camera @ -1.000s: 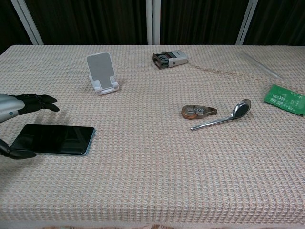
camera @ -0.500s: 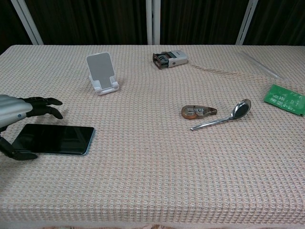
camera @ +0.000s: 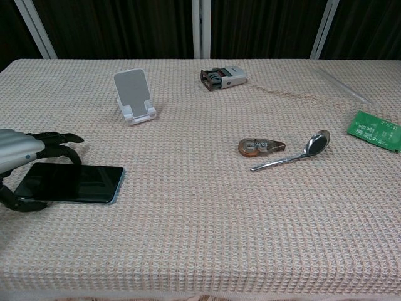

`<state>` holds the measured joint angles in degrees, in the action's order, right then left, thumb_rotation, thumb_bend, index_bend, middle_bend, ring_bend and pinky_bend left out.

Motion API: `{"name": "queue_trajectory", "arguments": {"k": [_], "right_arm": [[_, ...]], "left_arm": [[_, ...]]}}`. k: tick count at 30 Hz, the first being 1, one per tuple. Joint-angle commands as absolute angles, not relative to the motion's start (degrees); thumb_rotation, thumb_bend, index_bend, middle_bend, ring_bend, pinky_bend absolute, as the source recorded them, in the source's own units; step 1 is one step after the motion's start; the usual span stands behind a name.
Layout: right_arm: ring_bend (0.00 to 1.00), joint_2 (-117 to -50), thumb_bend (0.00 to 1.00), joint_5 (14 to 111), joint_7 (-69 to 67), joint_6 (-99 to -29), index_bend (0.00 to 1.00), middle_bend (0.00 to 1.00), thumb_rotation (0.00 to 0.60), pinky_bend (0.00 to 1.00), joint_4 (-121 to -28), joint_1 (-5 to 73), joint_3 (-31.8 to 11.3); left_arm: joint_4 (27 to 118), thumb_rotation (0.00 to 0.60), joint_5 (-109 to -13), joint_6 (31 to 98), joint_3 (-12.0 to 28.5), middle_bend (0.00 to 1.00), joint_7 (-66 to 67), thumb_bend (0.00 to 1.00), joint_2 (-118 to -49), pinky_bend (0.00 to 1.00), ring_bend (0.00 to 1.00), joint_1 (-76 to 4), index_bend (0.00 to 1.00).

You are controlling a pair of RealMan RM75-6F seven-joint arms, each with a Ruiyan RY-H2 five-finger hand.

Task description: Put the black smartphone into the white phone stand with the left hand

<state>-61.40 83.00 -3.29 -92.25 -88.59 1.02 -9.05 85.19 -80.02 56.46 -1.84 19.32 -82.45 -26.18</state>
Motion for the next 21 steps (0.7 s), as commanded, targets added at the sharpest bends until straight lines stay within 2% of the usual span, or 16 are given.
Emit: {"name": "queue_trajectory", "arguments": {"k": [1,4,9,11,16,19,21], "right_arm": [[0.0,-61.5,0.2,83.0,-3.2,-92.2,0.0,0.0,0.6,0.0,-88.5,1.0,-9.0],[0.0,-61.6,0.2,82.9,-3.2,-92.0,0.0,0.0,0.6,0.0,-88.5,1.1,-9.0],[0.0,-61.6,0.2,82.9,-3.1,-91.9,0.0,0.0,0.6,0.0,-88.4,1.2,-9.0],[0.0,-61.6,0.2,82.9,-3.1,-91.8,0.0,0.0,0.6,0.0,-88.4,1.2,-8.9],[0.0,-61.6,0.2,83.0,-3.0,-91.5,0.0,0.0,0.6,0.0,-88.5,1.3,-8.8],[0.0,-61.6,0.2,82.9,-3.0,-91.4,0.0,0.0,0.6,0.0,-88.5,1.3,-8.7],[0.0,-61.5,0.2,82.9,-3.1,-91.4,0.0,0.0,0.6,0.0,-88.5,1.2,-8.7]], "left_arm": [[85.0,0.6,-80.2,56.9,-1.8,0.0,18.8,0.14,-82.7,0.19,0.02,-26.1,0.28],[84.7,0.6,-80.5,57.2,-1.9,0.0,18.2,0.15,-82.9,0.19,0.02,-26.1,0.35],[84.9,0.6,-81.2,58.1,-1.9,0.0,16.8,0.19,-82.7,0.19,0.02,-26.1,0.55],[85.1,0.6,-81.2,58.6,-1.7,0.01,16.4,0.21,-82.6,0.19,0.02,-26.0,0.6],[86.0,0.6,-80.4,58.0,-1.7,0.23,17.6,0.25,-81.8,0.19,0.02,-26.2,0.65],[86.7,0.6,-79.2,57.4,-1.6,0.35,19.1,0.29,-81.4,0.19,0.07,-26.4,0.65],[87.2,0.6,-78.5,56.9,-1.6,0.4,19.9,0.3,-81.1,0.2,0.11,-26.5,0.65]]}}
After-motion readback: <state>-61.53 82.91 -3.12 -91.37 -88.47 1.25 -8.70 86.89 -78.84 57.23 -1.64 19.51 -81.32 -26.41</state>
